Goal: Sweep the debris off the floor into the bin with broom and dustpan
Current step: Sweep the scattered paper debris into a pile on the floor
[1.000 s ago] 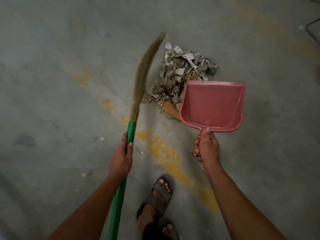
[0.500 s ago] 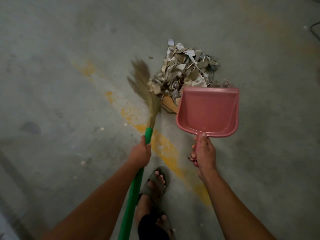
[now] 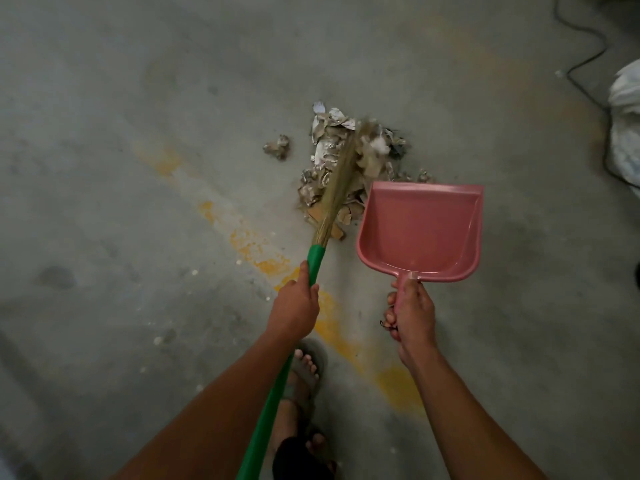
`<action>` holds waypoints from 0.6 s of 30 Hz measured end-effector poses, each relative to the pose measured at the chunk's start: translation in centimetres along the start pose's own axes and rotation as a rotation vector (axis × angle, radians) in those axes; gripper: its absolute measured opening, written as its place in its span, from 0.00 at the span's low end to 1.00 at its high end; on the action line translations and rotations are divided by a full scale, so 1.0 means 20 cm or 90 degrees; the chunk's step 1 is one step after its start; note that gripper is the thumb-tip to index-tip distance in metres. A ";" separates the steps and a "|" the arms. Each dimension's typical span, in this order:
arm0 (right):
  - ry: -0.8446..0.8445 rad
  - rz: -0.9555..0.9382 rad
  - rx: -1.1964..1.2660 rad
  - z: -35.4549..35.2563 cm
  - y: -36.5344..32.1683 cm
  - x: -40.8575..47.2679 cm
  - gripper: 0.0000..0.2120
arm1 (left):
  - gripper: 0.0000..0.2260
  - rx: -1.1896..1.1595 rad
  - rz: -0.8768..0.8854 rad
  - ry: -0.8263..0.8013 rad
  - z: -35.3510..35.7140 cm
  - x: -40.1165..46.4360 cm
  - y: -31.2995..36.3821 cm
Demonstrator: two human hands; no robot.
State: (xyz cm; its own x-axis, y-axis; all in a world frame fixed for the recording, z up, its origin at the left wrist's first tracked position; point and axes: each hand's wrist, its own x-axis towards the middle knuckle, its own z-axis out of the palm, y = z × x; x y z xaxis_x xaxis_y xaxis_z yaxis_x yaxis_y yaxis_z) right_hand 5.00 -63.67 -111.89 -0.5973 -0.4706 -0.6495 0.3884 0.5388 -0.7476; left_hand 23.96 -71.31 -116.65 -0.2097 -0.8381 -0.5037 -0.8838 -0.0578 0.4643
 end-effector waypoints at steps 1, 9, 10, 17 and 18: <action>-0.001 -0.001 0.000 -0.02 0.00 -0.01 0.21 | 0.29 0.005 0.006 0.012 0.00 -0.01 0.00; -0.001 -0.001 -0.006 -0.13 0.02 -0.09 0.22 | 0.29 -0.027 -0.010 0.080 -0.03 -0.14 -0.06; 0.002 -0.002 -0.005 -0.15 0.02 -0.09 0.22 | 0.29 -0.050 -0.017 0.094 -0.03 -0.16 -0.07; 0.012 -0.006 -0.009 -0.23 0.13 -0.10 0.20 | 0.28 -0.131 -0.107 0.192 -0.06 -0.16 -0.18; 0.011 0.000 -0.019 -0.23 0.14 -0.10 0.20 | 0.28 -0.128 -0.135 0.189 -0.07 -0.12 -0.21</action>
State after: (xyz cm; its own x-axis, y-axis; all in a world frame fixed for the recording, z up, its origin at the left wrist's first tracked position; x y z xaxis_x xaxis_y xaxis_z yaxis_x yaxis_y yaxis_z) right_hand 3.98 -57.94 -112.13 -0.6093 -0.4590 -0.6467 0.3676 0.5591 -0.7432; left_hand 28.70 -69.85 -116.37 0.1239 -0.9145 -0.3851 -0.7889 -0.3262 0.5208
